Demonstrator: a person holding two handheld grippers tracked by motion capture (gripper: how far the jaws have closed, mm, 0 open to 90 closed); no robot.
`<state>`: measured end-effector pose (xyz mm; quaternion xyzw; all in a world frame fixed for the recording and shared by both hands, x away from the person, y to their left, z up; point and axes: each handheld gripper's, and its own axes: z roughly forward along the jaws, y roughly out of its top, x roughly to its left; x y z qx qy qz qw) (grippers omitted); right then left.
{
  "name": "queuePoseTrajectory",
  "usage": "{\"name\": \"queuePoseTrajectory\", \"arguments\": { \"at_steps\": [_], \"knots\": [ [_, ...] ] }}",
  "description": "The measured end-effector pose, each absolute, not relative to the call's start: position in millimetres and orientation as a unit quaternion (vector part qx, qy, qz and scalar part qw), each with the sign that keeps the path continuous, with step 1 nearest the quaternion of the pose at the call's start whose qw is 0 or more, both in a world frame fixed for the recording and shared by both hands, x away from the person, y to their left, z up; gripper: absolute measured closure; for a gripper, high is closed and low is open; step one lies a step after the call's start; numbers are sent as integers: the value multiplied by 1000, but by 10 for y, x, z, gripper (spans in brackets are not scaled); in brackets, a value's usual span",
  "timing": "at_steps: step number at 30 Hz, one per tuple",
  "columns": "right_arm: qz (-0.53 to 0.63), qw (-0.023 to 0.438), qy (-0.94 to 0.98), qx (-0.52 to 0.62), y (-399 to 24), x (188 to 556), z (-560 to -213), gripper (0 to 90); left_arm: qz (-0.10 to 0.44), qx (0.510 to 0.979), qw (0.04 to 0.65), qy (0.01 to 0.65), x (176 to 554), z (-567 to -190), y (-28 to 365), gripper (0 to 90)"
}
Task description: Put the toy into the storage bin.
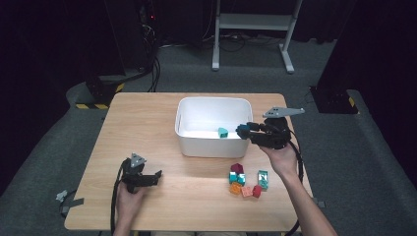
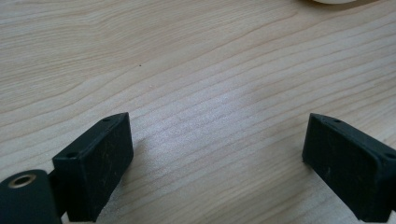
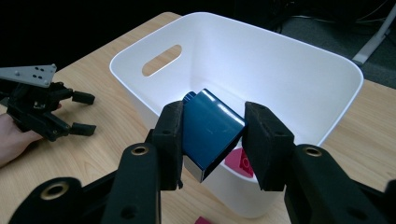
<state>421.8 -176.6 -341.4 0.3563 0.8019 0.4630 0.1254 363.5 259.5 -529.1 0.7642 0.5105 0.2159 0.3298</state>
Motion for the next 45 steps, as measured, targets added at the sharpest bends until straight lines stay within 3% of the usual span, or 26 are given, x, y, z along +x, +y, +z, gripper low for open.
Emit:
{"name": "queuePoseTrajectory", "arguments": {
  "at_steps": [16,45],
  "knots": [
    [453,135,803,362,-1602,4463,-3355,596,216,764,330,511,3635,-5291,2595,92],
    [410,141,820,373,-1259,4802,-3549,590,216,765,329,510,3635,-5290,2594,91]
  ]
}}
